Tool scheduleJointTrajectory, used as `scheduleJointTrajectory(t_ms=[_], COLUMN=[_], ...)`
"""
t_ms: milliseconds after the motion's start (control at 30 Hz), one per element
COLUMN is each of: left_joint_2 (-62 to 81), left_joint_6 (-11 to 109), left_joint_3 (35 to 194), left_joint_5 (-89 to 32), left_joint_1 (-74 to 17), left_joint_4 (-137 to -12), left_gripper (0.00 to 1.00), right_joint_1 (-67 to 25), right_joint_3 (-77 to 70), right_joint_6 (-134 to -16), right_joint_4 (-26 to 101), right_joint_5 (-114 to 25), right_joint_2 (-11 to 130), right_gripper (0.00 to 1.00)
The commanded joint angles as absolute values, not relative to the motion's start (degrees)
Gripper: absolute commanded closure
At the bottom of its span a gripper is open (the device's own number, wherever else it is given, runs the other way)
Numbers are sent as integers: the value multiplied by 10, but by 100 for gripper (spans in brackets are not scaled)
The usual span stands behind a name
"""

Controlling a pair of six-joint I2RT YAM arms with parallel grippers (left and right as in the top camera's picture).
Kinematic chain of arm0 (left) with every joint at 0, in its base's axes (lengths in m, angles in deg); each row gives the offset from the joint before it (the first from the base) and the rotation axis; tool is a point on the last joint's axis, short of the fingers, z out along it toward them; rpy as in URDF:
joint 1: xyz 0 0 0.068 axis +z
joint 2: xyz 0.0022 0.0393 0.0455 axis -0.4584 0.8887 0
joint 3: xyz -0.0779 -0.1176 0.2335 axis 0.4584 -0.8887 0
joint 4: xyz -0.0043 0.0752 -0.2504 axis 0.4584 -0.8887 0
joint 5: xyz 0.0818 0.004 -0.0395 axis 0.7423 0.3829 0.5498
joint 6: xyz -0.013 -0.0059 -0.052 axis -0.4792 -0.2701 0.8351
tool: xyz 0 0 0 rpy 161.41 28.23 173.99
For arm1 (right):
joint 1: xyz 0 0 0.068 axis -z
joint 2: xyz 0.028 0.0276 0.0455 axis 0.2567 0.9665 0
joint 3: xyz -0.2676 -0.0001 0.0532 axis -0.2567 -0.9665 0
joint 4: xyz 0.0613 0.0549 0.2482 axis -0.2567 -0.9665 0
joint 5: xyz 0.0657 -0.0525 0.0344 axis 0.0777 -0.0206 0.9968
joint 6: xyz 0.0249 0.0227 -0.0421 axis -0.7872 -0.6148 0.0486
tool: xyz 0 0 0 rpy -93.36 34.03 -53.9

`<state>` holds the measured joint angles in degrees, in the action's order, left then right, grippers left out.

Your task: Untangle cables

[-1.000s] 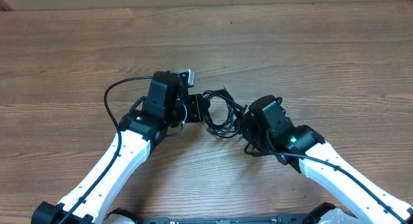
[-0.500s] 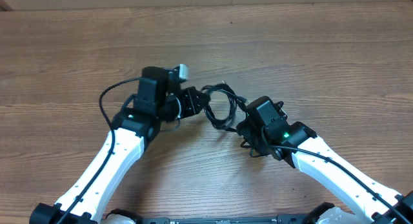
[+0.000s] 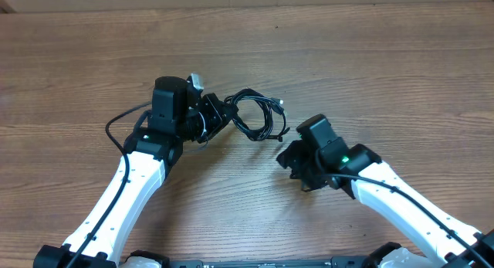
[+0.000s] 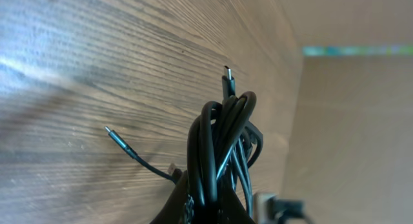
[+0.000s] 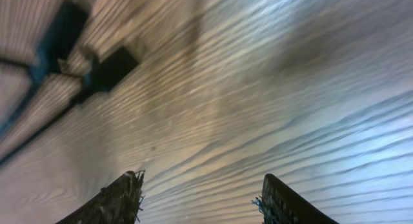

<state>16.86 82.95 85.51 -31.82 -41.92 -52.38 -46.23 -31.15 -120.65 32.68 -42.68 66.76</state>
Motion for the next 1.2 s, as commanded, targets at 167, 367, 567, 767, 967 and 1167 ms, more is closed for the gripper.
scheduleJointTrajectory(t_ms=[167, 367, 567, 767, 967, 1167], left_joint_2=[162, 162, 162, 162, 162, 162], left_joint_6=[557, 457, 396, 398, 396, 397], left_joint_3=[866, 866, 866, 866, 866, 866], left_joint_5=[-344, -405, -493, -512, -527, -533], left_joint_1=[-423, -423, -423, -423, -423, -423], left_joint_4=[-531, -531, -532, -531, -531, -531], left_gripper=[96, 96, 96, 96, 96, 96], right_joint_1=[-363, -361, -361, -361, -361, -361], right_joint_3=[-220, -203, -203, -203, -205, -213], right_joint_6=[-921, -654, -576, -578, -576, -576], right_joint_4=[247, 281, 311, 306, 304, 291], right_joint_5=[-391, -319, -271, -250, -250, -247], right_joint_2=[607, 580, 592, 599, 610, 624], right_gripper=[42, 16, 18, 18, 28, 46])
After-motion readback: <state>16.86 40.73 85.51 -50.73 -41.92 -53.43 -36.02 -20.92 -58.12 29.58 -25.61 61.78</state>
